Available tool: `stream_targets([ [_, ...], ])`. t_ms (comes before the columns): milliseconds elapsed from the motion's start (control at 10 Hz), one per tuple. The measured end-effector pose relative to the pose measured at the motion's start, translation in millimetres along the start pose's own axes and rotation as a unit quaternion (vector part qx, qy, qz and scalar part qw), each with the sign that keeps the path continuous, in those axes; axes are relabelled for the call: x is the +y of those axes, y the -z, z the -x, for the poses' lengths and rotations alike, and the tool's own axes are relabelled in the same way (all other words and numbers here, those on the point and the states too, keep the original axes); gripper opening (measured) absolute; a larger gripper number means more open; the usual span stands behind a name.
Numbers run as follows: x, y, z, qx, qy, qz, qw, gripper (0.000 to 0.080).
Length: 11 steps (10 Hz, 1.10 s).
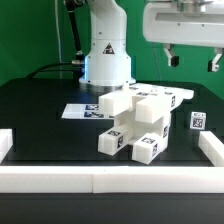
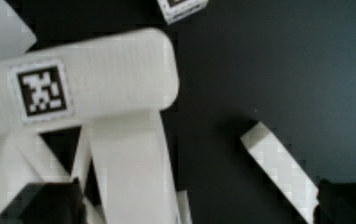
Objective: Assemble chair
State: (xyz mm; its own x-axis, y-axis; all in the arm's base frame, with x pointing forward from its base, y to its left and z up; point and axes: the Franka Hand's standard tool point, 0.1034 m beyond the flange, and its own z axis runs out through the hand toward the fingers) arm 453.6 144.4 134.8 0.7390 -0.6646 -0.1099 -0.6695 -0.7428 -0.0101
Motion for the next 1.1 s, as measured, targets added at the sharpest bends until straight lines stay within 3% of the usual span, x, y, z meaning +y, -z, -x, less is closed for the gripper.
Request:
stream_targets([
  [200, -6.6, -12.8, 26.5, 0.004, -0.009, 0.003, 1.000, 0.0649],
  [700, -6.2, -13.3, 25.8, 0.005, -0.009, 0.002, 1.000, 0.0649],
  [800, -6.0, -21.5, 37.6, 0.013, -0.023, -0.004, 1.000, 0.0649],
  [900, -2.6, -31.4, 50.9, 0.013, -0.016, 0.002, 1.000, 0.0649],
  [1100, -1.1, -49.2, 60.5, 0.017, -0.008, 0.012, 1.000, 0.0649],
])
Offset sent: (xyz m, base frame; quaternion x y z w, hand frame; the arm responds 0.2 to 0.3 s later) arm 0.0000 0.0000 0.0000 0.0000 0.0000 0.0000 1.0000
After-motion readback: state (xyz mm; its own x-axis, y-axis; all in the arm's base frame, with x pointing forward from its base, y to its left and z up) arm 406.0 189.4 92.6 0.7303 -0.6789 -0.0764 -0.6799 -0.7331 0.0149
